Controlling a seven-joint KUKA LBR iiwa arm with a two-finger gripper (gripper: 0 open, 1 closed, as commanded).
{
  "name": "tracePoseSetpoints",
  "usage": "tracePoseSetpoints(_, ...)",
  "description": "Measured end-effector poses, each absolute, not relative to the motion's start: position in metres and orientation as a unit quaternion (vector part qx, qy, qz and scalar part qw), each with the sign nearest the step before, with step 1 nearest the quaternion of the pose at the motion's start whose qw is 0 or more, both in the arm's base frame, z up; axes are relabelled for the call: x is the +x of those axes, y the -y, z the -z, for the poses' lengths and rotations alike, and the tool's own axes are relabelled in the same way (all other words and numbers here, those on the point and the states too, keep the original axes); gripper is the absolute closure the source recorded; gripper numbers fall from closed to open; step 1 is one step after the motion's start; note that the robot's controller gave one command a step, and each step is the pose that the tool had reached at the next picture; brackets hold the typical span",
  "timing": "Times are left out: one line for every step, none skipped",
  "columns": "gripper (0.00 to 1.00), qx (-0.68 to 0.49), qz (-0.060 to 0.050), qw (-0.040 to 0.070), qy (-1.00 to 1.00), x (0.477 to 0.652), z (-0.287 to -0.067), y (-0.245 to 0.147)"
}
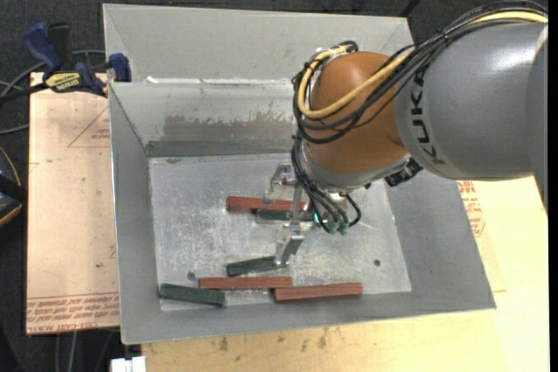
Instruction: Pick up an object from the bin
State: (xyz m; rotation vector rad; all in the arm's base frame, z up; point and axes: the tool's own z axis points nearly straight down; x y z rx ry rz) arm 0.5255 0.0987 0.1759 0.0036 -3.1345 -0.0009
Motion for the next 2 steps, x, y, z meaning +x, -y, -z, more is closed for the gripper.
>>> tracePoseSetpoints(0.0,0.0,0.001,0.0,1.0,0.527,-0.179,-0.098)
tracePoseSetpoints(1.0,0.05,0.002,-0.005,0.999,0.502,-0.083,-0.097)
